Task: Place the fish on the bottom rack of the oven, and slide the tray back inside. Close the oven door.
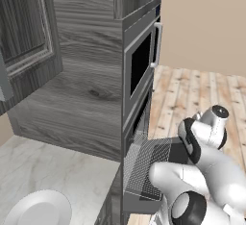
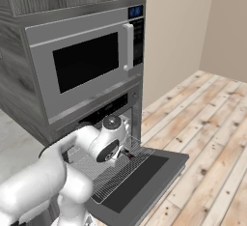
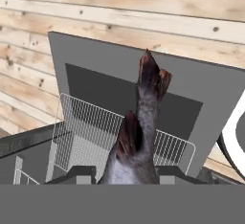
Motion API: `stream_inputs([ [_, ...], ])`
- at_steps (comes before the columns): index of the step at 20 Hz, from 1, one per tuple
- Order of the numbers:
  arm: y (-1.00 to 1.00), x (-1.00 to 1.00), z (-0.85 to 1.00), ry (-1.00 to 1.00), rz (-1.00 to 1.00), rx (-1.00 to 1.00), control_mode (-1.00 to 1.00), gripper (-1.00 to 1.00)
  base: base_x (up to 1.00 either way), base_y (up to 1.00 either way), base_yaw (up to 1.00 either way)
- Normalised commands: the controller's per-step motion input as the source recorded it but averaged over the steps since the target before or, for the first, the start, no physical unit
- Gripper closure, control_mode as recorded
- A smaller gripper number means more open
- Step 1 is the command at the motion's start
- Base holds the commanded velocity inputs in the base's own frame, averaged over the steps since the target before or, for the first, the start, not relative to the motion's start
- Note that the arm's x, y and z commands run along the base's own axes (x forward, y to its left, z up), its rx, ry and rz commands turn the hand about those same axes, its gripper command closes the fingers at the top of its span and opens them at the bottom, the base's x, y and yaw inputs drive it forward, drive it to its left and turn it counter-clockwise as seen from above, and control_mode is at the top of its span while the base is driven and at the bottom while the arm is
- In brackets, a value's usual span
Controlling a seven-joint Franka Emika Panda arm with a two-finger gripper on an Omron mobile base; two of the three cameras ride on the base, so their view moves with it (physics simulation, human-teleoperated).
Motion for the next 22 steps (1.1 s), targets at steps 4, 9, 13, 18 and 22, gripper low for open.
stream_inputs([
  [4, 0.00, 0.33, -0.31, 0.00, 0.30, 0.04, -1.00, 1.00, 0.00, 0.00, 0.00],
  [9, 0.00, 0.55, -0.29, 0.00, 0.44, 0.00, -1.00, 1.00, 0.00, 0.00, 0.00],
  [13, 0.00, 0.69, -0.24, 0.00, 0.45, 0.00, -1.00, 1.00, 0.00, 0.00, 0.00],
  [18, 0.00, 0.47, -0.24, 0.00, 0.38, 0.00, -1.00, 1.00, 0.00, 0.00, 0.00],
  [22, 0.00, 0.34, -0.30, 0.00, 0.28, 0.00, -1.00, 1.00, 0.00, 0.00, 0.00],
])
